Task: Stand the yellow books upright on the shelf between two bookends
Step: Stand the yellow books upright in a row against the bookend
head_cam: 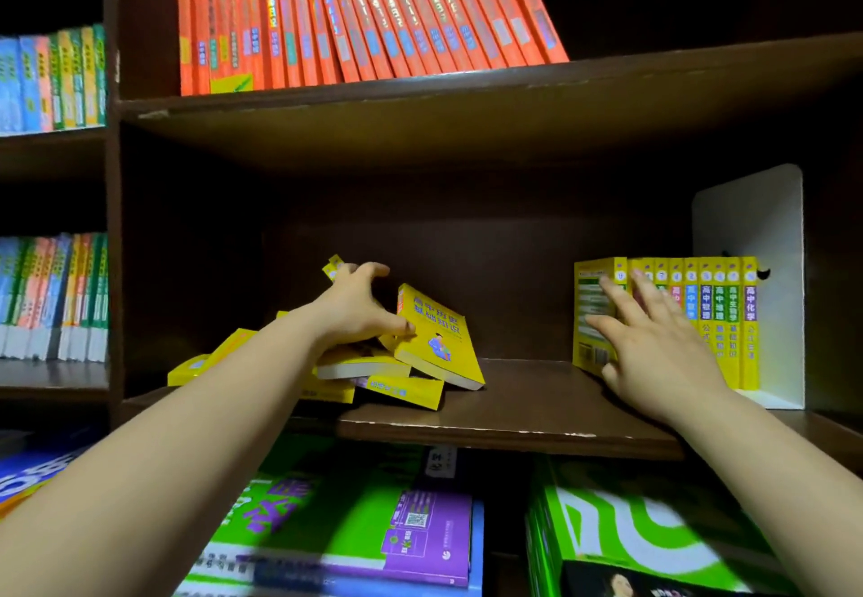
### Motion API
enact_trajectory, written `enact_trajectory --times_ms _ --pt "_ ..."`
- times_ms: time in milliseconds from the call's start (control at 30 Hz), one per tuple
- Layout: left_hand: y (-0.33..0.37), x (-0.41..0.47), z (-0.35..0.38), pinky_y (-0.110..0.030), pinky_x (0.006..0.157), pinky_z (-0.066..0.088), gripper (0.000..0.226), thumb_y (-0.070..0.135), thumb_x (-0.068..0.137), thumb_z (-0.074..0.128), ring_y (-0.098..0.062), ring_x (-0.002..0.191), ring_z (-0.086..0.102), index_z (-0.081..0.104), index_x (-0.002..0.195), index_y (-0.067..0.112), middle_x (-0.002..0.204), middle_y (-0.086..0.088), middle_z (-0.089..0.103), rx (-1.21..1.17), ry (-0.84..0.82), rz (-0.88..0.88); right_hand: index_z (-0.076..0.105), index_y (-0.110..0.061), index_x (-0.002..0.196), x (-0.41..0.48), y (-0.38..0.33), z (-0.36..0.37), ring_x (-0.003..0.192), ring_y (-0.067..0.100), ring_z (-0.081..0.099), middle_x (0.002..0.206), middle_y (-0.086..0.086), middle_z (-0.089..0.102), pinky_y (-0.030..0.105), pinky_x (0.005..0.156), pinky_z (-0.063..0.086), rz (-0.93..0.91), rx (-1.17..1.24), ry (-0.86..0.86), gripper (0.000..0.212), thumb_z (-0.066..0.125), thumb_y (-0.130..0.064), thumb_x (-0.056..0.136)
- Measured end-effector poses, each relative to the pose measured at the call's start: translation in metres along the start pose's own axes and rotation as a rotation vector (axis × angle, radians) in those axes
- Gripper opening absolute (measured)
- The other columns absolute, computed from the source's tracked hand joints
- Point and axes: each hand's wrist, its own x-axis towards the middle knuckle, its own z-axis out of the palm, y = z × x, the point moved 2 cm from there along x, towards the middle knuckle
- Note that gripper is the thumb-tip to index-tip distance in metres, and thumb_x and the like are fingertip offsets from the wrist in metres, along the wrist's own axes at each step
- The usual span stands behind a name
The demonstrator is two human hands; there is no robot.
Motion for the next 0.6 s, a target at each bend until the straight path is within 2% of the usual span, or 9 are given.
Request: enact_trajectory --times_ms 133,200,267,367,433,500,600 --pt "0.004 -0.003 0.0 -0.028 0.097 0.037 0.091 0.018 0.067 0.076 -0.028 0.135 0.026 0.021 0.139 0.024 0.149 -0.013 0.009 -0.052 -0.018 0.055 0.031 -0.027 0.139 0.0 0.001 0.0 0.144 0.026 -0.011 0.157 0.0 -0.004 0.038 0.117 -0.001 -0.005 0.025 0.016 0.055 0.048 -0.028 0.086" --pt "0.008 -0.004 0.002 -0.025 0.085 0.042 0.097 0.009 0.066 0.074 -0.029 0.137 0.023 0.015 0.141 0.027 0.152 -0.012 -0.001 -0.051 -0.023 0.064 0.032 -0.027 0.139 -0.001 0.001 0.0 0.144 0.026 -0.01 0.157 0.0 -0.003 0.039 0.117 -0.001 -0.008 0.031 0.02 0.055 0.048 -0.027 0.086" --pt "0.013 -0.004 0.005 -0.025 0.071 0.046 0.104 0.001 0.066 0.07 -0.031 0.135 0.028 0.006 0.143 0.028 0.152 -0.012 -0.01 -0.046 -0.015 0.042 0.033 -0.027 0.138 -0.001 0.001 0.0 0.144 0.026 -0.01 0.157 0.0 -0.002 0.039 0.117 -0.001 -0.007 0.043 0.024 0.054 0.048 -0.027 0.086" --pt "0.017 -0.001 0.011 -0.025 0.065 0.046 0.108 -0.006 0.07 0.063 -0.036 0.133 0.032 -0.009 0.142 0.03 0.152 -0.014 -0.018 -0.058 -0.002 -0.025 0.034 -0.027 0.137 -0.001 0.001 -0.001 0.144 0.026 -0.011 0.157 0.0 -0.002 0.039 0.117 -0.002 -0.011 0.052 0.024 0.053 0.048 -0.027 0.086" --pt "0.018 0.004 0.012 -0.03 0.075 0.049 0.101 -0.009 0.075 0.054 -0.038 0.133 0.03 -0.013 0.141 0.027 0.153 -0.016 -0.012 -0.086 0.039 -0.09 0.034 -0.027 0.138 -0.001 0.001 -0.001 0.144 0.026 -0.011 0.157 0.0 -0.001 0.039 0.117 -0.002 -0.01 0.068 0.028 0.054 0.049 -0.027 0.086" --pt "0.023 0.01 0.01 -0.036 0.097 0.04 0.098 -0.005 0.077 0.057 -0.037 0.135 0.027 -0.013 0.142 0.021 0.152 -0.019 0.001 -0.108 0.088 -0.178 0.033 -0.026 0.138 -0.001 0.001 0.0 0.144 0.026 -0.011 0.157 0.001 -0.001 0.039 0.117 -0.002 -0.009 0.078 0.031 0.054 0.049 -0.026 0.086" --pt "0.033 0.015 0.009 -0.037 0.103 0.034 0.108 0.01 0.072 0.072 -0.035 0.132 0.033 -0.01 0.142 0.012 0.147 -0.021 0.021 -0.228 0.189 -0.332 0.032 -0.025 0.138 0.0 0.002 0.0 0.144 0.026 -0.011 0.157 0.001 -0.001 0.039 0.117 -0.002 -0.012 0.086 0.038 0.055 0.048 -0.026 0.086"
